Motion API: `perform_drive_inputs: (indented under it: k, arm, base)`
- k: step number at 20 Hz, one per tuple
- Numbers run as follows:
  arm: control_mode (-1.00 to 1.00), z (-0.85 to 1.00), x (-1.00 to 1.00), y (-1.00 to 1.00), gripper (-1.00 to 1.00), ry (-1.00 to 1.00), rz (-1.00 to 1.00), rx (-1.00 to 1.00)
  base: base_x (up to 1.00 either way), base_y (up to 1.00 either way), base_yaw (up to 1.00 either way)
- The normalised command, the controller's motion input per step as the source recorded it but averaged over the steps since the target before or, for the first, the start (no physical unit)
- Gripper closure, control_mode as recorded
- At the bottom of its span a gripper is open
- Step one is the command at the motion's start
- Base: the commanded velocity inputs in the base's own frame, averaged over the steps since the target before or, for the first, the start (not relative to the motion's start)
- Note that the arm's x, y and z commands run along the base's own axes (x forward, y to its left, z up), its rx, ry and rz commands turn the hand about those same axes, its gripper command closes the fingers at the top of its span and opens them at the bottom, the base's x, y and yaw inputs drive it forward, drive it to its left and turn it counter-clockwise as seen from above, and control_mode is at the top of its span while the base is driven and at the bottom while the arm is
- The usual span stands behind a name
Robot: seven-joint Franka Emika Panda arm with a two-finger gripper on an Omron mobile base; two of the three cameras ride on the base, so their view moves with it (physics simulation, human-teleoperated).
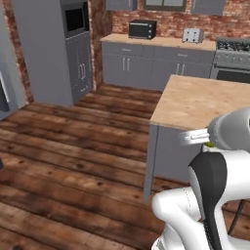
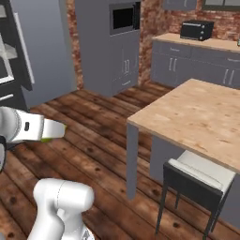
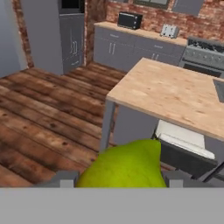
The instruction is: Pick up the banana and pear from the fridge and place one fruit on each plate on the dining counter.
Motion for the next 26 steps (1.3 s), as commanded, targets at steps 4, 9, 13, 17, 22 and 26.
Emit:
perform_drive_inputs:
  k: [4,9,13,17,22,26]
  arm:
    - [1.0,0.0,0.0,0.0,1.0,0.0,0.0,0.0]
    - [1.0,0.0,0.0,0.0,1.0,0.0,0.0,0.0]
    - [1.0,0.0,0.0,0.0,1.0,0.0,0.0,0.0]
    - [1.0,0.0,0.0,0.0,1.0,0.0,0.0,0.0]
    - [1.0,0.0,0.0,0.0,1.0,0.0,0.0,0.0]
    - [1.0,0.0,0.0,0.0,1.0,0.0,0.0,0.0]
  base:
    - [0.0,-0.7,-0.26]
    - [0.0,-0.67,-0.25]
    - [0.0,-0.62,-0.24]
    - [0.0,-0.54,-0.27]
    - [0.07,-0.48,-0.27]
    - [0.28,-0.43,-0.23]
